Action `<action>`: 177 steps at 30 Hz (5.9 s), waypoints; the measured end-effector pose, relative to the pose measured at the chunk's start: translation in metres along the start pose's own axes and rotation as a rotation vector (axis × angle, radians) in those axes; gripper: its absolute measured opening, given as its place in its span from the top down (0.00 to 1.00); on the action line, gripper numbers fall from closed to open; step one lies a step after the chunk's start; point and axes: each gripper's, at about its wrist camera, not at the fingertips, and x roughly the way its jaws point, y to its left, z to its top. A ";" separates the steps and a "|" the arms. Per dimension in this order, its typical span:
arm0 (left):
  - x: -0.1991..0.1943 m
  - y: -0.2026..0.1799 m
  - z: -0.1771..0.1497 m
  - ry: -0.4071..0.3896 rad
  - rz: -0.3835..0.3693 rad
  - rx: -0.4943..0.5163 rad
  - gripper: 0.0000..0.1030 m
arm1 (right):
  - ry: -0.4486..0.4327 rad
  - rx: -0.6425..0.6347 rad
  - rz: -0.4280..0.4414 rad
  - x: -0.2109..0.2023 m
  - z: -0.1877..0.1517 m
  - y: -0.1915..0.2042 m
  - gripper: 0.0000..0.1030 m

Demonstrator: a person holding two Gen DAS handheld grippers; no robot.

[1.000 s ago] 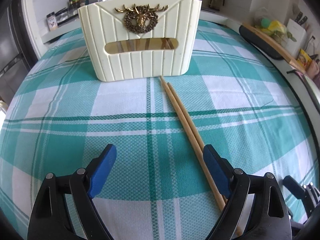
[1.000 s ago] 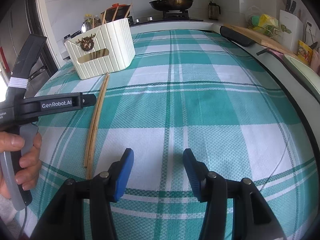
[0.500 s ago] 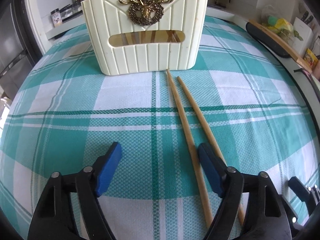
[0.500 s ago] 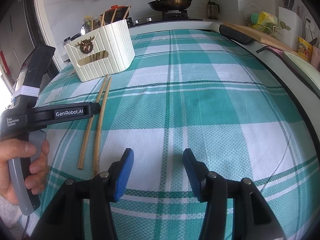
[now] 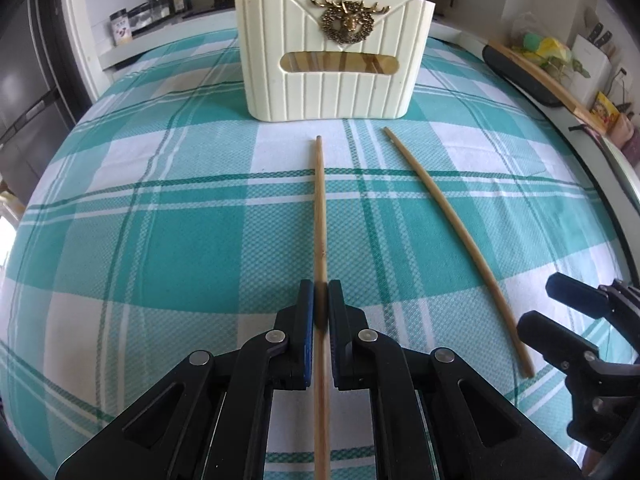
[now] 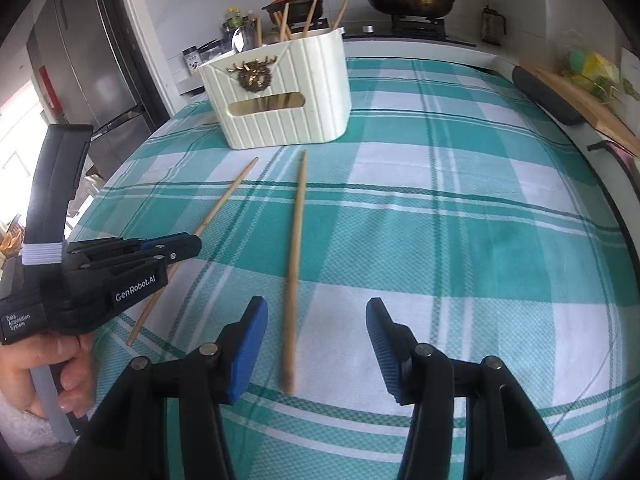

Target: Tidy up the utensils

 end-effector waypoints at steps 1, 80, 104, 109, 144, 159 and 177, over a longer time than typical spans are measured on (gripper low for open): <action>-0.001 0.003 -0.001 0.000 0.000 -0.004 0.95 | 0.014 -0.023 -0.013 0.006 0.002 0.006 0.49; -0.036 0.059 0.276 -0.298 -0.165 -0.020 0.96 | -0.185 -0.049 0.040 0.009 0.300 0.005 0.93; -0.147 0.027 0.082 -0.423 0.135 0.042 0.00 | -0.491 0.010 -0.127 -0.141 0.136 0.036 0.00; -0.167 0.022 0.061 -0.420 0.151 0.024 0.00 | -0.444 0.002 -0.177 -0.159 0.109 0.045 0.00; -0.222 0.028 0.042 -0.472 0.185 -0.016 0.00 | -0.447 -0.067 -0.211 -0.193 0.077 0.087 0.00; -0.223 0.026 0.041 -0.476 0.177 -0.008 0.00 | -0.438 -0.063 -0.222 -0.194 0.075 0.089 0.00; -0.222 0.024 0.038 -0.480 0.140 -0.009 0.00 | -0.426 -0.052 -0.225 -0.189 0.074 0.086 0.00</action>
